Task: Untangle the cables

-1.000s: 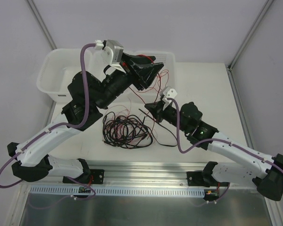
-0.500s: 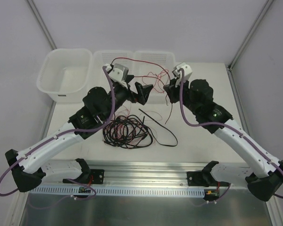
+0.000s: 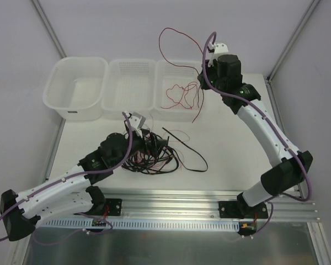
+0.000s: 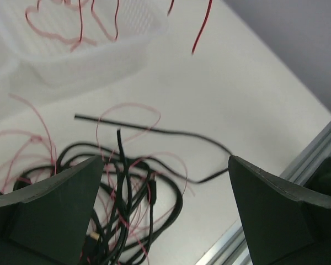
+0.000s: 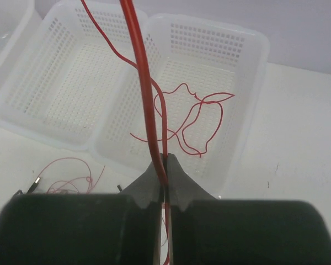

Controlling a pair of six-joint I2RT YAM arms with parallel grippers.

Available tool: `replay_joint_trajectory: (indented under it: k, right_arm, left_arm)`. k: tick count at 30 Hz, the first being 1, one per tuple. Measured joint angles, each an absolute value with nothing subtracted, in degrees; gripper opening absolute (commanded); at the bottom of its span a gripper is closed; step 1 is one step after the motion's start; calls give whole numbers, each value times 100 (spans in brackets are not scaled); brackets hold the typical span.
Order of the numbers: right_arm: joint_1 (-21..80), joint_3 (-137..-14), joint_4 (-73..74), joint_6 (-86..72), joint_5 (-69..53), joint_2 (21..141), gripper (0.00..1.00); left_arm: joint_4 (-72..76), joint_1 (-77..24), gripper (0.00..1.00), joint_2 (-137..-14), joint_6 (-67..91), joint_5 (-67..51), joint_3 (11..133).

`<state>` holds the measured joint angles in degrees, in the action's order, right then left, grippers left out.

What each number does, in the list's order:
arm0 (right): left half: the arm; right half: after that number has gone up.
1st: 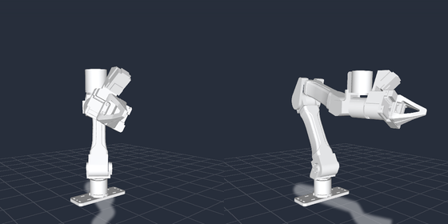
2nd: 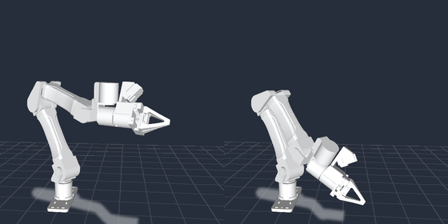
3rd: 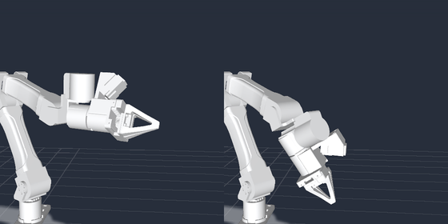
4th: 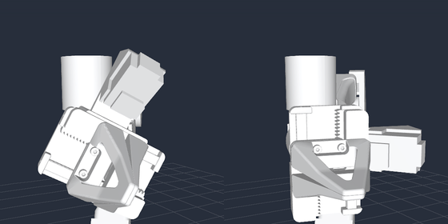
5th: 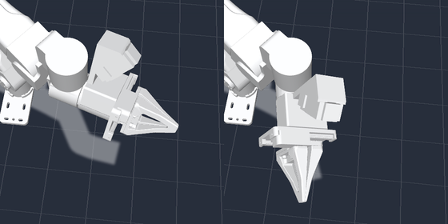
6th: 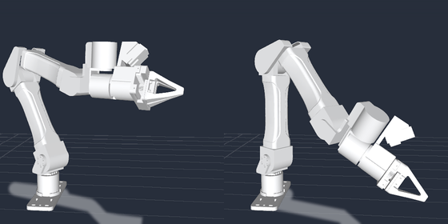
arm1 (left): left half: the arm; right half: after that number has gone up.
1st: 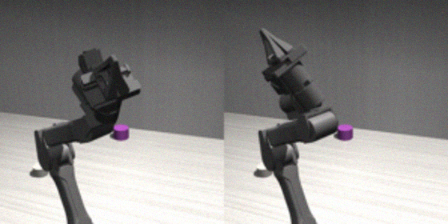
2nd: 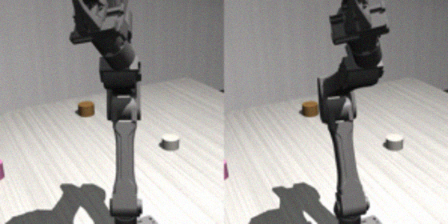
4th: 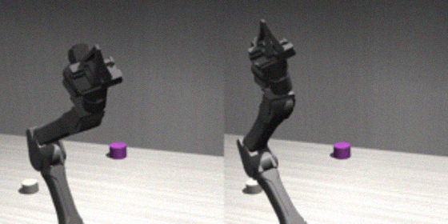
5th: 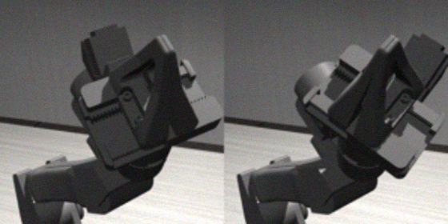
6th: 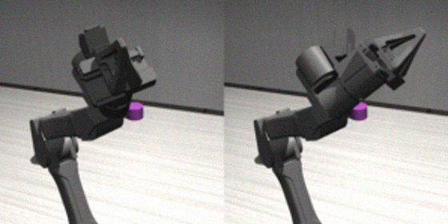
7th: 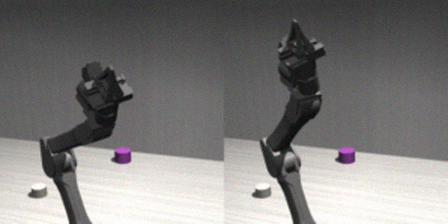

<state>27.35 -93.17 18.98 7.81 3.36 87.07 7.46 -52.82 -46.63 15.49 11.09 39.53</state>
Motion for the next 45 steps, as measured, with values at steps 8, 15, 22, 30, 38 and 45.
replay_joint_trajectory:
  k: [8,15,22,30,38,45]
  right_arm:
    - [2434,-9754,1319,237,342,9832,1]
    - [2294,-10230,478,71,207,11093,1]
    - [2279,-10575,416,91,-165,12151,1]
    - [2281,-9843,397,198,-386,12154,1]
    - [2279,-10556,1015,252,-390,12532,1]
    - [2222,-11225,1850,167,-200,13126,1]
  left_arm:
    - [255,-5282,99,-4633,2536,1096,2655]
    - [180,-5282,99,-4366,2993,1100,2311]
    - [161,-5282,99,-4285,3116,1103,2167]
    - [134,-5282,99,-4265,3151,1107,2108]
    - [128,-5282,99,-4246,3218,1105,2073]
    - [121,-5282,99,-4198,3225,1105,2073]
